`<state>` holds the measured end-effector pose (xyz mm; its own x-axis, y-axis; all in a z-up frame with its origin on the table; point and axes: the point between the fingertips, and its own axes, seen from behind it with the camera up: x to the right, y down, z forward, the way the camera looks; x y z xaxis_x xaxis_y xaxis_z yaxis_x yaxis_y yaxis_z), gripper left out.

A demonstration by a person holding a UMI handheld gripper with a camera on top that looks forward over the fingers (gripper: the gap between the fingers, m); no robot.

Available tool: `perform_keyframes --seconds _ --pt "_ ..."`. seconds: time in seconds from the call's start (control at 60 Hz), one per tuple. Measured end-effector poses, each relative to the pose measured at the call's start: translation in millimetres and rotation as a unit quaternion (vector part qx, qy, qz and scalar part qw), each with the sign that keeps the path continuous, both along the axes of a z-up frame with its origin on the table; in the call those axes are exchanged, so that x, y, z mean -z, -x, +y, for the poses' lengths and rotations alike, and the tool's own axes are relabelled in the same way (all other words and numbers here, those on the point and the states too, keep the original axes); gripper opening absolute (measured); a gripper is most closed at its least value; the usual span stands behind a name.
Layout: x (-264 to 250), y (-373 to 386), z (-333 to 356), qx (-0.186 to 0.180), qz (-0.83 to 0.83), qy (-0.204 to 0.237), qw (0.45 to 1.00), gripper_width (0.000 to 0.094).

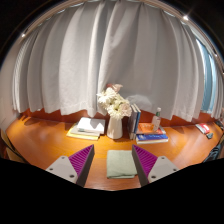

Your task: Fold towel

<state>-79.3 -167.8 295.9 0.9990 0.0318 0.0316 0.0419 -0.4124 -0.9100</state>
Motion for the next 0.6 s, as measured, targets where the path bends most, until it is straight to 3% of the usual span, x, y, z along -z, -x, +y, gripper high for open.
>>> perform_keyframes --seconds 0.6 --pt "3.2 60.4 -40.0 0.006 0.014 0.003 1.0 0.0752"
